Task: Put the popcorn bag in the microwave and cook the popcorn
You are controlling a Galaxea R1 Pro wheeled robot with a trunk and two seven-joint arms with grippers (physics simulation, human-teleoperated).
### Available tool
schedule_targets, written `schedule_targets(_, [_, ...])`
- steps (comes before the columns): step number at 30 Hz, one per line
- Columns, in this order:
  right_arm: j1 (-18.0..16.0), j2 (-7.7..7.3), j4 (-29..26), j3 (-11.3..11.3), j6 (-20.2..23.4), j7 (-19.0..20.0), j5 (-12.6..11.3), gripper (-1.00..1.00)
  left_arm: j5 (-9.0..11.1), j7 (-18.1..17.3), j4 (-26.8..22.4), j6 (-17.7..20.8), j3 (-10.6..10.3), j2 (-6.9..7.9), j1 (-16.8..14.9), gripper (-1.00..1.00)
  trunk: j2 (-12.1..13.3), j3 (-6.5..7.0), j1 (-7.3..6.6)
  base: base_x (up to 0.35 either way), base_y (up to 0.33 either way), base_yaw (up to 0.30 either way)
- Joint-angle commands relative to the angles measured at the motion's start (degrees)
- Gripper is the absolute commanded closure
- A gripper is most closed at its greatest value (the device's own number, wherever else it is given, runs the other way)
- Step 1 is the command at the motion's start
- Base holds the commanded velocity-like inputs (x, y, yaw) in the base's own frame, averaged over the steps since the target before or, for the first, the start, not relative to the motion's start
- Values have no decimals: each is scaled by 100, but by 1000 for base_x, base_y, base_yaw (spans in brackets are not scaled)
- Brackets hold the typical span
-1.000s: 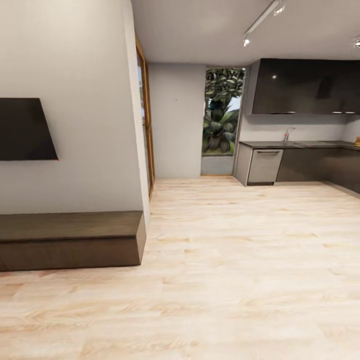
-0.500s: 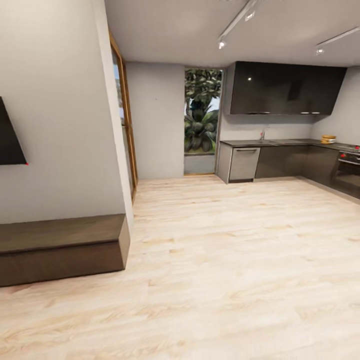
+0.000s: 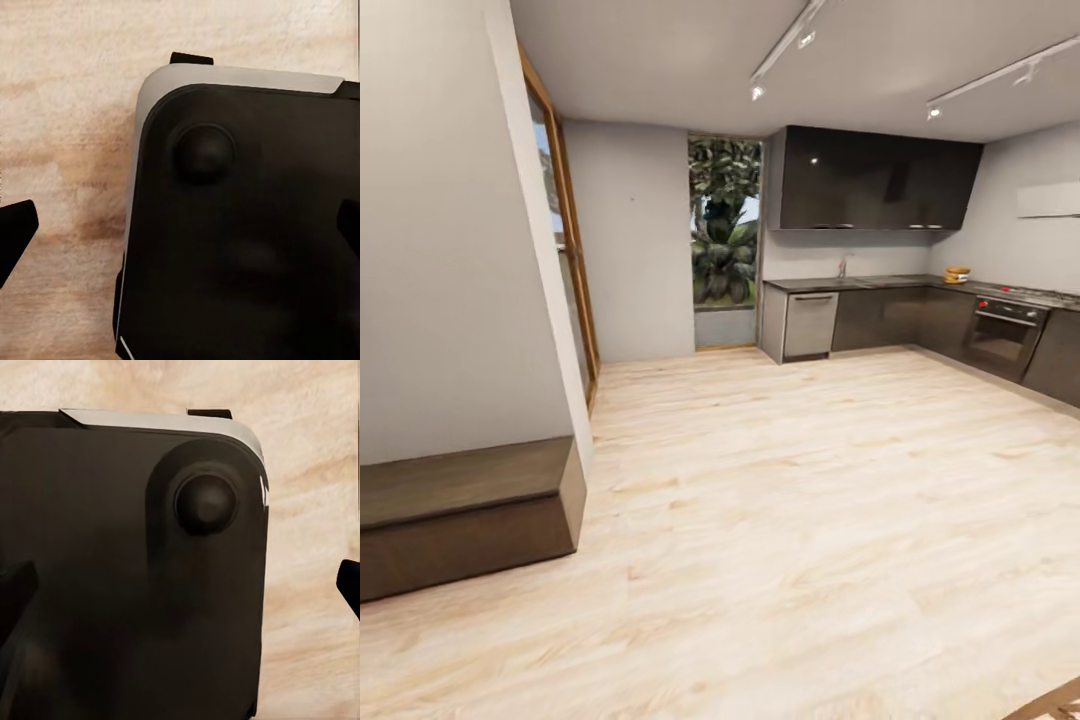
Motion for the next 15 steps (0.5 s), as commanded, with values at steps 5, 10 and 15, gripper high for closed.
schedule_targets(5, [-5, 10, 7, -16, -21, -43, -14, -100, 43, 0, 0, -9, 12, -1, -1, -100, -3, -6, 0, 0, 0, -242])
schedule_targets(10, [-5, 31, 8, -12, -21, -57, -7, -100, 43, 0, 0, -13, 12, -2, -1, -100, -3, -6, 0, 0, 0, -242])
schedule_targets(15, [-5, 38, 10, 0, -26, -58, -7, -100, 43, 0, 0, -10, 12, -3, -1, -100, -3, -6, 0, 0, 0, -242])
